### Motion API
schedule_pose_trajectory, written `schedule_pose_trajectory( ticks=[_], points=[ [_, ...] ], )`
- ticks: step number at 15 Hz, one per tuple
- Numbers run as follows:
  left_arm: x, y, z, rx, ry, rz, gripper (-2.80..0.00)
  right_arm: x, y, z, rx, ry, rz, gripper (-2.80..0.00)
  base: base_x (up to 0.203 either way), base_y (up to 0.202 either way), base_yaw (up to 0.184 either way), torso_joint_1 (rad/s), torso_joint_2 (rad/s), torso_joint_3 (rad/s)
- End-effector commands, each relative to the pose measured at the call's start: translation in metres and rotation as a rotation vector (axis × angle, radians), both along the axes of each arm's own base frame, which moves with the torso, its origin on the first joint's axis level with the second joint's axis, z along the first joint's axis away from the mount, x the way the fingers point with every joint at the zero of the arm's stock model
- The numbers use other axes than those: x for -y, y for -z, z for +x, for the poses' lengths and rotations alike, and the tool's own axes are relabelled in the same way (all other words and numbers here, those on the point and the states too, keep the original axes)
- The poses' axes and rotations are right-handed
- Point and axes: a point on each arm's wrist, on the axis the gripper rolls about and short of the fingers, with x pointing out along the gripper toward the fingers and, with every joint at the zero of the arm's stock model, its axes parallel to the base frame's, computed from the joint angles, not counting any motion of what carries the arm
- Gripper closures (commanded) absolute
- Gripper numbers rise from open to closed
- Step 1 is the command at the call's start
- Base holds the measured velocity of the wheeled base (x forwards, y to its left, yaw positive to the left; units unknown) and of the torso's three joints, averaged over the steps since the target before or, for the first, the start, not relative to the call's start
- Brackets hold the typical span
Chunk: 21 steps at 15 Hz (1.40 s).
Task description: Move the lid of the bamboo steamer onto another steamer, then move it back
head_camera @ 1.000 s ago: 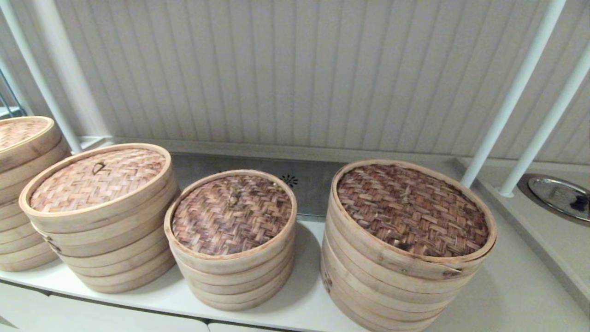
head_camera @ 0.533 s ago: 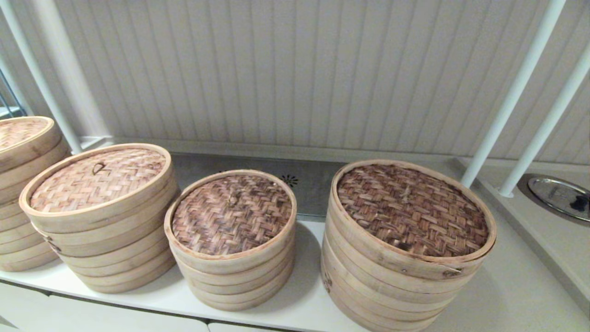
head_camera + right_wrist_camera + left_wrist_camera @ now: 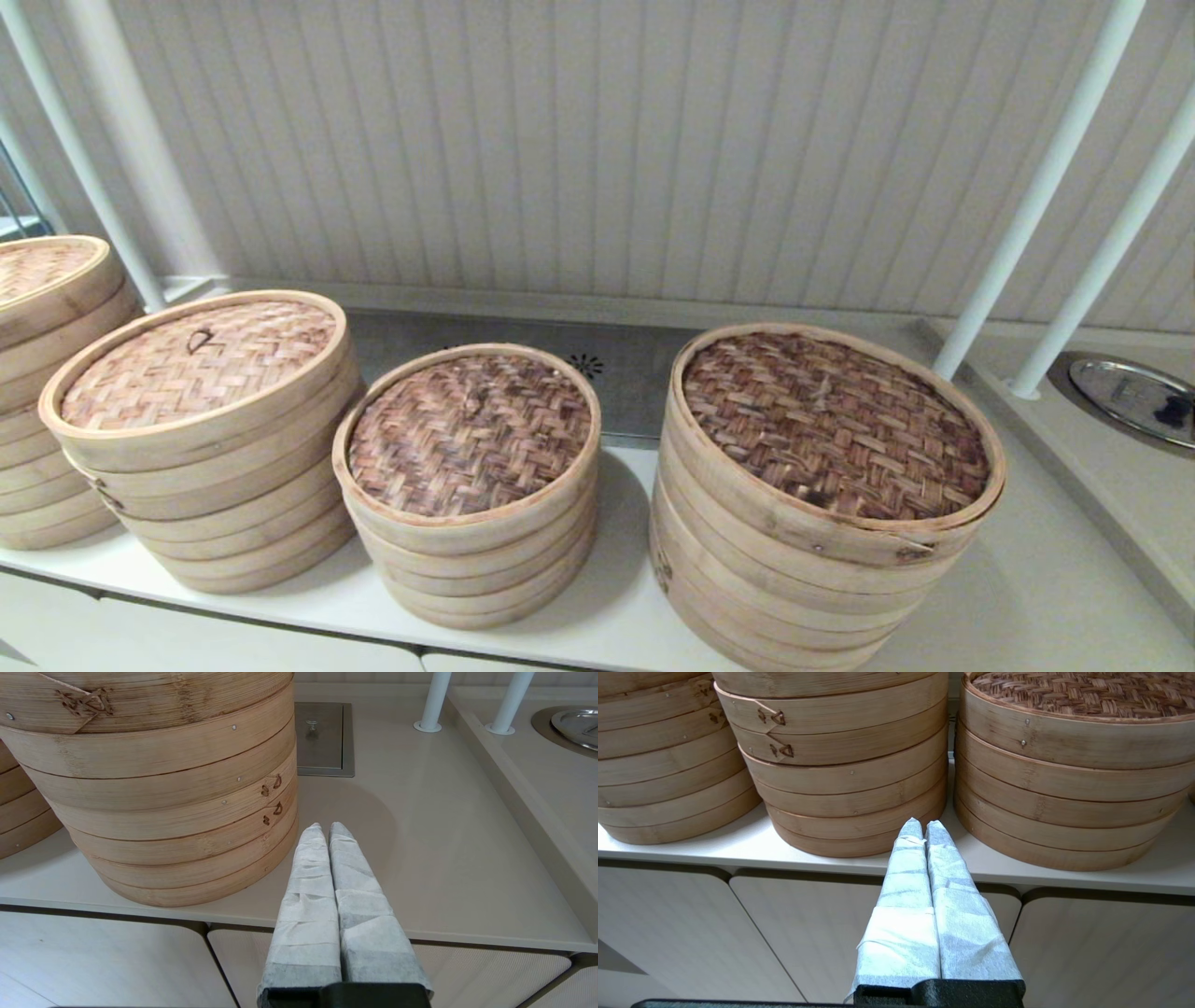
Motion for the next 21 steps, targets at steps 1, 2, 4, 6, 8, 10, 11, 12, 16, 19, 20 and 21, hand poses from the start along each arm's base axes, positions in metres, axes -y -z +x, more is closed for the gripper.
schedule_pose_trajectory(
  ticks=[1,2,4,6,8,10,11,12,16,19,20,21],
  points=[
    [0.0,0.0002,0.0,-0.005,0.001,0.002,0.0,0.0,0.0008,0.0002,-0.002,0.0,0.0,0.0,0.0,0.0,0.0,0.0,0.0,0.0],
    [0.0001,0.0,0.0001,-0.002,0.002,0.002,0.0,0.0,0.0008,0.0002,-0.002,0.0,0.0,0.0,0.0,0.0,0.0,0.0,0.0,0.0],
    [0.0001,-0.0001,0.0001,0.0,0.004,0.009,0.0,0.0,0.0008,0.0002,-0.002,0.0,0.0,0.0,0.0,0.0,0.0,0.0,0.0,0.0],
    [0.0001,-0.0001,0.0002,-0.002,0.005,0.004,0.0,0.0,0.0008,0.0002,-0.002,0.0,0.0,0.0,0.0,0.0,0.0,0.0,0.0,0.0],
    [0.0001,-0.0001,0.0002,-0.002,0.003,-0.01,0.0,0.0,0.0008,0.0003,-0.003,0.0,0.0,0.0,0.0,0.0,0.0,0.0,0.0,0.0],
    [0.0,-0.0001,0.0002,-0.002,0.0,-0.016,0.0,0.0,0.0008,0.0002,-0.002,0.0,0.0,0.0,0.0,0.0,0.0,0.0,0.0,0.0],
    [-0.0001,-0.0001,0.0002,-0.002,-0.002,-0.02,0.0,0.0,0.0008,0.0002,-0.002,0.0,0.0,0.0,0.0,0.0,0.0,0.0,0.0,0.0],
    [-0.0001,0.0006,0.0005,-0.003,-0.004,-0.027,0.0,0.0,0.0008,0.0002,-0.002,0.0,0.0,0.0,0.0,0.0,0.0,0.0,0.0,0.0],
    [-0.0001,-0.0001,0.0003,0.0,-0.006,-0.046,0.0,0.0,0.0008,0.0002,-0.002,0.0,0.0,0.0,0.0,0.0,0.0,0.0,0.0,0.0],
    [-0.0001,0.0004,0.0005,-0.002,-0.006,-0.047,0.0,0.0,0.0008,0.0003,-0.004,0.0,0.0,0.0,0.0,0.0,0.0,0.0,0.0,0.0],
    [-0.0001,0.0002,0.0005,0.0,-0.006,-0.047,0.0,0.0,0.0004,0.0002,-0.002,0.0,0.0,0.0,0.0,0.0,0.0,0.0,0.0,0.0],
    [-0.0001,0.0002,0.0005,0.0,-0.006,-0.047,0.0,0.0,0.0004,0.0001,-0.001,0.0,0.002,0.0,0.0,0.0,0.0,0.0,0.0,0.0]
  ],
)
